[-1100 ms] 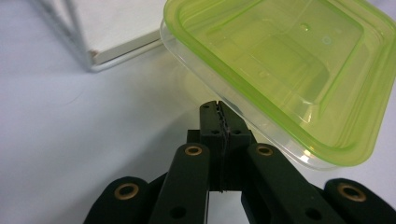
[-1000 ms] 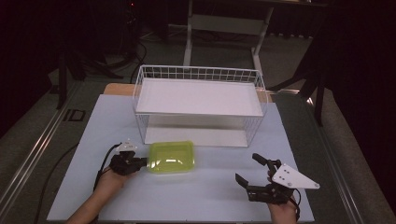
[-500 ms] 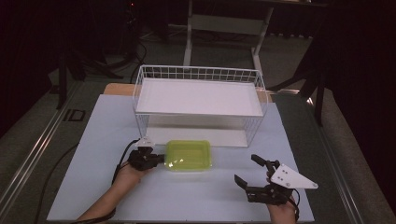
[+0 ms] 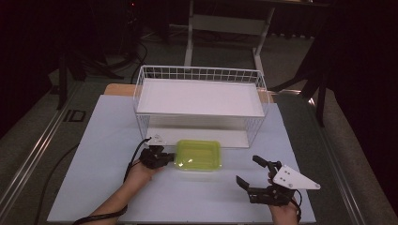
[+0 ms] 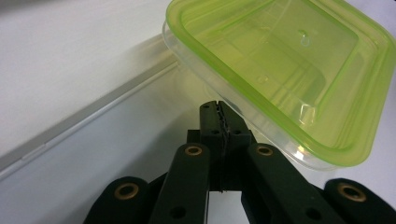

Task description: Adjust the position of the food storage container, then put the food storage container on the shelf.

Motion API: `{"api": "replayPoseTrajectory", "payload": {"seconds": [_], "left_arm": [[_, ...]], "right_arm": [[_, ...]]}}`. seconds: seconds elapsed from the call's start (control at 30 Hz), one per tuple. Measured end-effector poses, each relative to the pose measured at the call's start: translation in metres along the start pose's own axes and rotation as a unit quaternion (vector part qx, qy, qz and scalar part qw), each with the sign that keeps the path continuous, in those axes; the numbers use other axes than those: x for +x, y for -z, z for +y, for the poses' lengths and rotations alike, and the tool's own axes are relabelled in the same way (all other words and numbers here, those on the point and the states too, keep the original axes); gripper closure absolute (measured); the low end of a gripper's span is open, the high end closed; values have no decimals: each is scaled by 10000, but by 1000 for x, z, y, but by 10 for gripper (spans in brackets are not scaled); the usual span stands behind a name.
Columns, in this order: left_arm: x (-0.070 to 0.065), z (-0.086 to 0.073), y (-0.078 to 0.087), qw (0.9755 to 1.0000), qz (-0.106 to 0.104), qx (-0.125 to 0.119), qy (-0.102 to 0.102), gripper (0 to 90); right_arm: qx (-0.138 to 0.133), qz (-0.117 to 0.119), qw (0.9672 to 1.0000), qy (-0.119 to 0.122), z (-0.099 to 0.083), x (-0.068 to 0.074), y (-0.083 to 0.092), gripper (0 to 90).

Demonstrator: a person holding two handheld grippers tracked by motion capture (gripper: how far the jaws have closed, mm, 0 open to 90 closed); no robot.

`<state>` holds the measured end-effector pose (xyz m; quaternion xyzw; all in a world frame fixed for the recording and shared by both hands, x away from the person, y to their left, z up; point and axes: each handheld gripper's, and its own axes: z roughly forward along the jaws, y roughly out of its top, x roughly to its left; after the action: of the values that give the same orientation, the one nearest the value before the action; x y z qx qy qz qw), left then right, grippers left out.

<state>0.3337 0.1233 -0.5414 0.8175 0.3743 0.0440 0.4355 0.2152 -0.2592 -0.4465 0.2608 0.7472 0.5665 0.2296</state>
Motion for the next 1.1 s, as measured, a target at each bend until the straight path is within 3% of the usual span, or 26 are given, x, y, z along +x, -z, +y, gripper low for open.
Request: {"api": "replayPoseTrajectory", "payload": {"seconds": [0.13,0.23,0.33,0.43,0.57,0.67,0.73,0.77,0.8,0.83,0.9,0.97,1.03,1.1], "left_arm": [[-1,0,-2,10000,-5,13,-37,900],[-1,-1,2,9999,113,-11,-97,900],[-1,-4,11,9998,188,-45,-81,900],[-3,-11,27,9997,125,-195,-20,872],[-11,-21,50,9994,-23,-340,-99,748],[-18,-27,65,9986,-111,-495,-139,583],[-23,-29,75,9978,-92,-638,-132,455],[-27,-29,82,9965,-208,-800,-117,402],[-27,-29,82,9965,-208,-800,-117,324],[-29,-29,86,9960,-284,-837,-154,324],[-36,-26,91,9957,-274,-855,-241,136],[-41,-23,94,9949,-426,-886,-223,107],[-44,-21,95,9945,-449,-907,-272,60],[-53,-10,98,9930,-525,-1013,-322,39]], "right_arm": [[27,-28,10000,3,-1,0,0,141],[6,-37,10000,1,-1,0,1,141],[-14,-59,10000,54,-1,2,1,141],[-60,-57,9999,105,1,3,1,140],[4,69,9999,154,0,6,-1,136],[28,-333,9991,245,-1,9,-2,129],[-36,-466,9987,206,0,8,-1,126],[-70,-533,9984,168,1,7,1,126],[-70,-533,9984,168,1,7,1,126],[-179,-585,9981,109,2,5,3,126],[-209,-716,9972,101,3,5,5,126],[-211,-762,9967,167,6,6,7,126],[-252,-755,9966,192,6,8,8,126],[-82,-512,9983,270,12,10,4,144]]}}
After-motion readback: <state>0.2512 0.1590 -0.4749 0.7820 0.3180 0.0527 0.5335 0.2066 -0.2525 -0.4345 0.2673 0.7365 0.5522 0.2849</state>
